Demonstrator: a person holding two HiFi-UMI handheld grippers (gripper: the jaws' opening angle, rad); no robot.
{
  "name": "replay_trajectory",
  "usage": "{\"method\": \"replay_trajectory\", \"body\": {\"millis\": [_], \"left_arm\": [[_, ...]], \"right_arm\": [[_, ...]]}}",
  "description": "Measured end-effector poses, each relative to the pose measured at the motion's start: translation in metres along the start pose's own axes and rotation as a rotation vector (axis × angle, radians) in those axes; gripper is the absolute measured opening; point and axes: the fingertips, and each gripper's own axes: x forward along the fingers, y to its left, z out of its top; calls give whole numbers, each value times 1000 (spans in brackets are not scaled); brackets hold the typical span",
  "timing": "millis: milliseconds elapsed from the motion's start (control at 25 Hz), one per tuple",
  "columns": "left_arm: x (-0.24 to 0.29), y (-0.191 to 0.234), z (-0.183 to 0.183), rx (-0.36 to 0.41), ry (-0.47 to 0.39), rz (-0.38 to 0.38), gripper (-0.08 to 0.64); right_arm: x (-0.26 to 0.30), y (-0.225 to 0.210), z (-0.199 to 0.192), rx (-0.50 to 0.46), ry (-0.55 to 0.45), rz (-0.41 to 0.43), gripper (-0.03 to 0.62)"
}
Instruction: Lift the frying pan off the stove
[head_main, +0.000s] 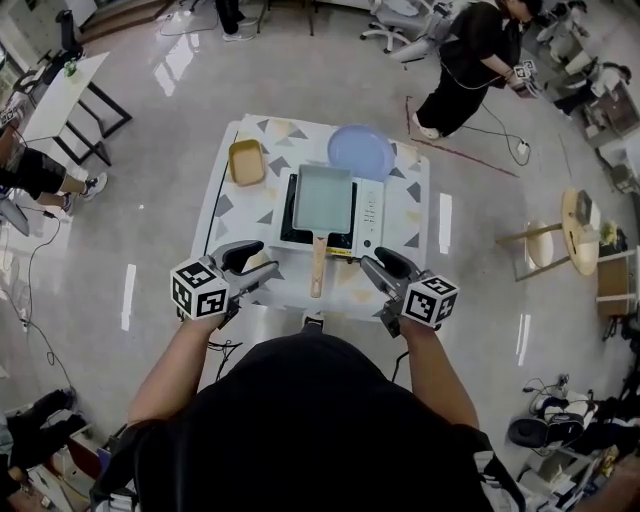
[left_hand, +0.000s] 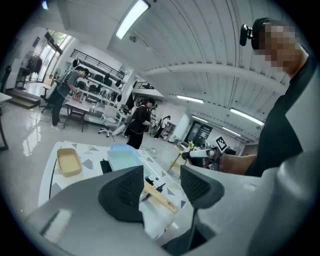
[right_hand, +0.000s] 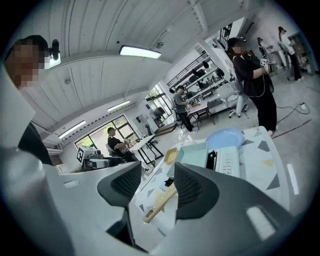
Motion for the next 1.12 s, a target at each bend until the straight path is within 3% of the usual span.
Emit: {"method": "replay_trajectory", "body": {"millis": [600, 1120], "left_arm": [[65, 17, -43, -117, 109, -40, 229], [105, 12, -95, -262, 208, -88, 230]], "right_arm": [[58, -45, -33, 100, 151, 71, 236], [101, -55, -75, 224, 264, 155, 244]]}}
